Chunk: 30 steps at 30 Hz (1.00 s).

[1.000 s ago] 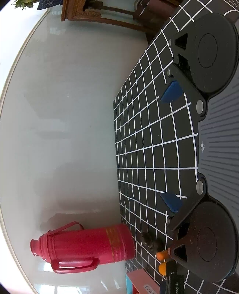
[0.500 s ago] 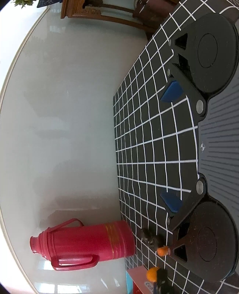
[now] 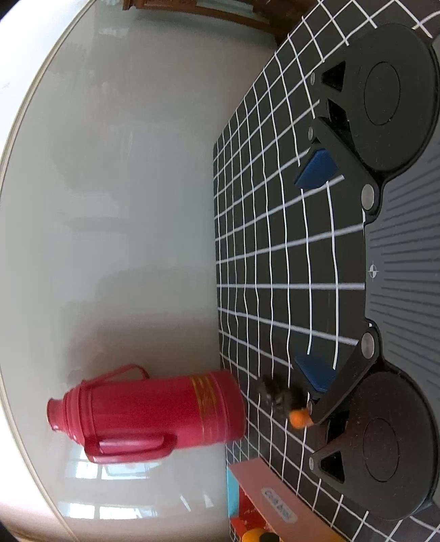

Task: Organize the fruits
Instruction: 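Carry the orange in the left gripper into the box and release, then close the right gripper on the second carrot piece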

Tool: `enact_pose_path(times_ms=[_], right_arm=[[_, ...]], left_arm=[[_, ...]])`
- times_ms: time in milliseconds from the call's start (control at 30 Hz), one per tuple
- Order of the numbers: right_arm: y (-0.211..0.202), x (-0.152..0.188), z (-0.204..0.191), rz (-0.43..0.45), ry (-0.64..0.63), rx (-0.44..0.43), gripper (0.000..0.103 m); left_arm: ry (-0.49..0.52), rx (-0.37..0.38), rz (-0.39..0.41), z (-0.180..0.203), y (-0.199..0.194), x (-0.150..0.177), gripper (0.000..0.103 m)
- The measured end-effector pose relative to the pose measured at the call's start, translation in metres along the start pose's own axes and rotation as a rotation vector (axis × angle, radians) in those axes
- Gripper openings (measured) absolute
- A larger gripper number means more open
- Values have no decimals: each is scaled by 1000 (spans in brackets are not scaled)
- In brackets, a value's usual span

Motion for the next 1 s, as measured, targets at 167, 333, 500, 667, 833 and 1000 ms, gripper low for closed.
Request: enact_pose_path(times_ms=[167, 333, 500, 667, 833, 1000], right_arm=[[2, 0, -18, -4, -18, -21, 103], [5, 1, -35, -10, -36, -43, 103], [7, 1, -48, -19, -21, -91, 103], [10, 0, -63, -20, -42, -140, 103], [20, -3, -79, -22, -70, -151, 103], [34, 0, -104, -65, -99, -188, 102]], left_arm=[[-43, -51, -24, -36, -1, 7, 22], [-68, -72, -42, -53, -2, 12, 29], [-73, -161, 60, -65, -20, 7, 96], [-93, -163, 76, -75, -26, 5, 97], [-119, -179, 100, -89, -33, 3, 97], [-139, -190, 90, -104, -33, 8, 97]])
Point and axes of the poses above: each gripper's, at about its wrist camera, not at the fingertips, and y roughly the way its jaws point, z to its right, x to its underside, the point moved 8 cm from there along y, roughly the way its jaws point, and after that the axes turned 3 degrees about y, right-handed, at the moved point
